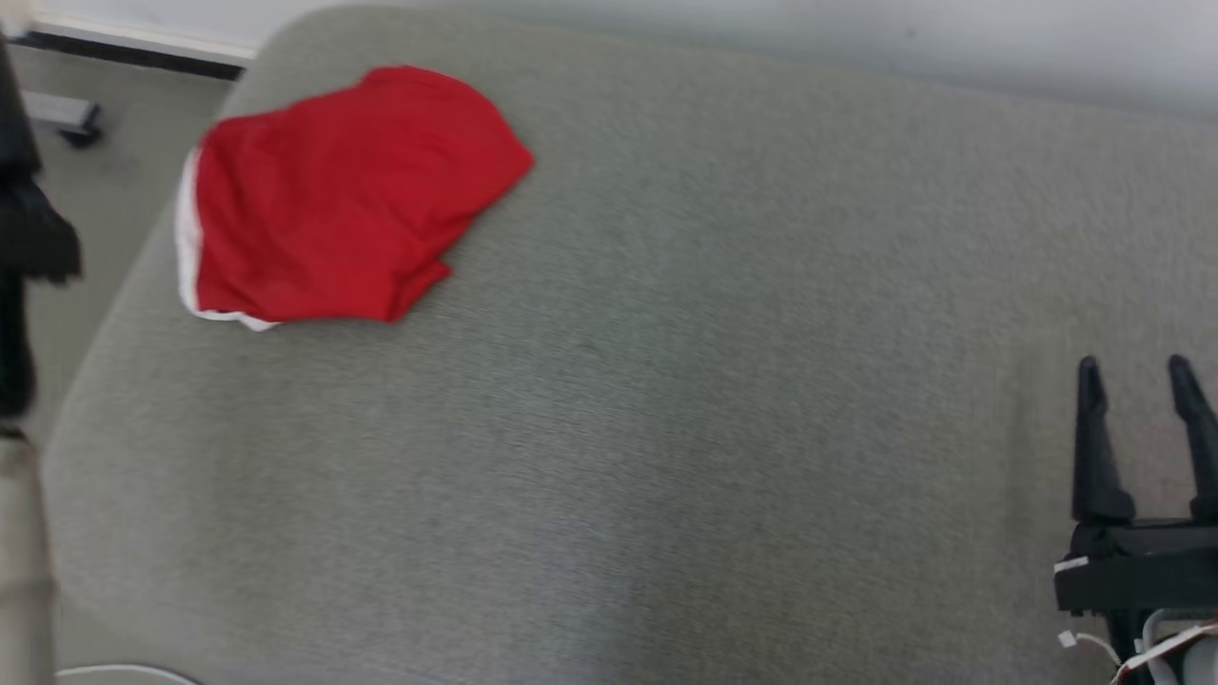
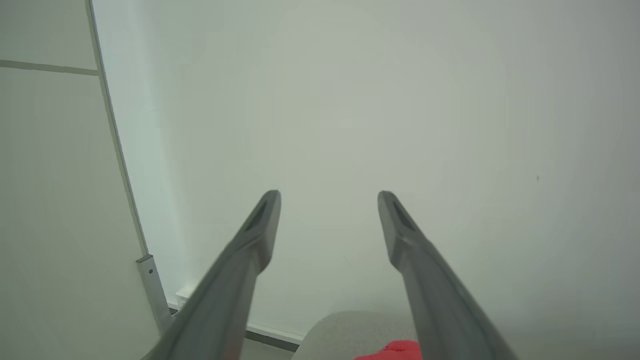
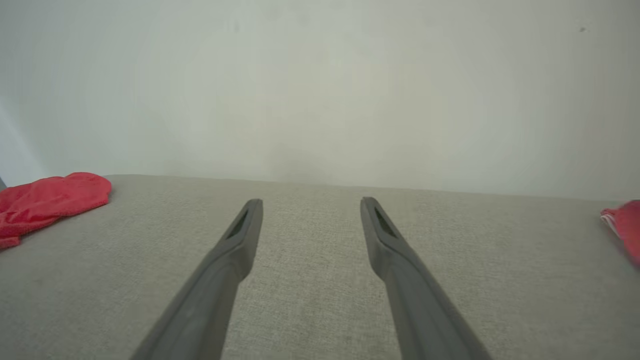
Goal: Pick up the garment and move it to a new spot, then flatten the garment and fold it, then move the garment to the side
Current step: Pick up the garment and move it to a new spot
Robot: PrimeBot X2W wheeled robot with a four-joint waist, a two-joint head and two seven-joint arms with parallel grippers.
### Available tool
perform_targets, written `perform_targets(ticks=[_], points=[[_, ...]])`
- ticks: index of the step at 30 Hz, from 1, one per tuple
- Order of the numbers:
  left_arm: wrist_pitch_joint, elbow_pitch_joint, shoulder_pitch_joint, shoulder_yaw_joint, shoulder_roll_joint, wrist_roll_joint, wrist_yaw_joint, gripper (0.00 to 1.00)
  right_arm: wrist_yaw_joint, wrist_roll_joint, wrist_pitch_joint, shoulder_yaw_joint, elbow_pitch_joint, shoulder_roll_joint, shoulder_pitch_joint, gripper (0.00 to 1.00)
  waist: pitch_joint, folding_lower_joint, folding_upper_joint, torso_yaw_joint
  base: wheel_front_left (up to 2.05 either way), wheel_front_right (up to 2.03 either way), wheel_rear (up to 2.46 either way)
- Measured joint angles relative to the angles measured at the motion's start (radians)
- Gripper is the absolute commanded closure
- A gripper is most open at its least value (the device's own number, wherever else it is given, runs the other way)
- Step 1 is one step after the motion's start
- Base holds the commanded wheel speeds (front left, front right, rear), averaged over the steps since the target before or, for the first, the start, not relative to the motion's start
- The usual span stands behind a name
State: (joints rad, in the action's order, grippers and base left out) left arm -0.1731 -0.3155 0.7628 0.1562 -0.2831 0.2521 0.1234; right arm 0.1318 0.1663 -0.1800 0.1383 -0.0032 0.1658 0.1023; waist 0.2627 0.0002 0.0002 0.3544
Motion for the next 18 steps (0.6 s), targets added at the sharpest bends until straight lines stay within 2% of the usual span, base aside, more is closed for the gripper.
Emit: perform_targets(ticks=[7, 12, 18], points=[[0.102, -0.119, 0.225, -0.003, -0.09, 0.031, 0.001, 0.0, 0.0, -0.008, -0.011, 0.064, -0.055, -0.023, 0.0, 0.0, 0.123, 0.0001, 0.0001, -0.127, 0.0, 0.0, 0.0], [0.161, -0.245, 0.31, -0.005, -0.154, 0.044, 0.002, 0.0, 0.0, -0.008, -0.015, 0.074, -0.074, -0.031, 0.004, 0.0, 0.203, 0.0001, 0.0001, -0.211, 0.0, 0.0, 0.0], [0.299, -0.428, 0.375, -0.01, -0.202, 0.088, 0.006, 0.0, 0.0, -0.012, -0.014, 0.095, -0.091, -0.033, 0.009, 0.0, 0.292, 0.0001, 0.0001, -0.285, 0.0, 0.0, 0.0]])
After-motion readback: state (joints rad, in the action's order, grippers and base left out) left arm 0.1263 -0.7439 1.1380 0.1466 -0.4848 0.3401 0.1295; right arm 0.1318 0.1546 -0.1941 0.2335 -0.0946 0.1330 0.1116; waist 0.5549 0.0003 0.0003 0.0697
